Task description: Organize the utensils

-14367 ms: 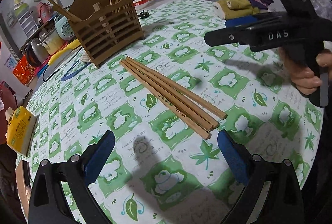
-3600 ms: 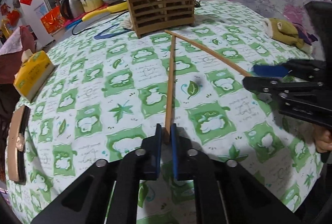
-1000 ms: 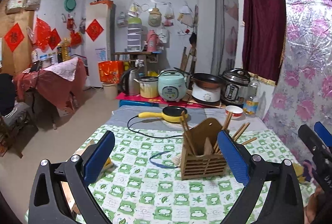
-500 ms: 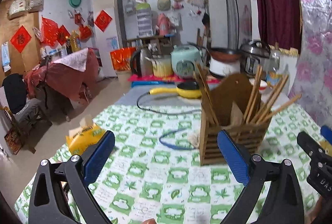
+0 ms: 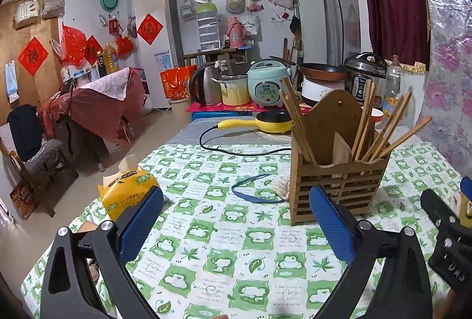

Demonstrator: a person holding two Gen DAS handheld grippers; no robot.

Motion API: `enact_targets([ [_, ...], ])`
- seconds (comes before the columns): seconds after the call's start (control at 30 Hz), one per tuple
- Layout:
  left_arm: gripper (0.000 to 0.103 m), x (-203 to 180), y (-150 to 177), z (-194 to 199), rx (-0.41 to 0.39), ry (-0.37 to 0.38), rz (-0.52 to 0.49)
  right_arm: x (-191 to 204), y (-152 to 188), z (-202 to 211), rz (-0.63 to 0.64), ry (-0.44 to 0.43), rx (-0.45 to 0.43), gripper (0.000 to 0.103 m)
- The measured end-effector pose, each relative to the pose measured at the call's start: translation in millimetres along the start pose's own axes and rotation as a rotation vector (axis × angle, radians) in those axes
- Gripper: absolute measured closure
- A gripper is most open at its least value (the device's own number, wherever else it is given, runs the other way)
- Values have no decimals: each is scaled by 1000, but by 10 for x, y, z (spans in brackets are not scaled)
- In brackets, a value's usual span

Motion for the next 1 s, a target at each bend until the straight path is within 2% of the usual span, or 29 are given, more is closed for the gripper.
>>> enact_targets([
  [0.4, 6, -47, 85, 44, -2, 13, -17, -20, 51, -13, -6, -3, 27, 11],
  [1.0, 6, -119, 115, 73, -1, 33, -33, -10, 66, 20, -10, -3, 17, 10],
])
Point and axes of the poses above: each gripper's, at about its wrist camera, not at the fingertips, and z roughly against the way its jaws point, x to its left, y to its underside, the point moved 8 cm from there along -z, roughly the way its jaws point, and after that the axes turned 8 degrees about x, right-handed, at the moved point
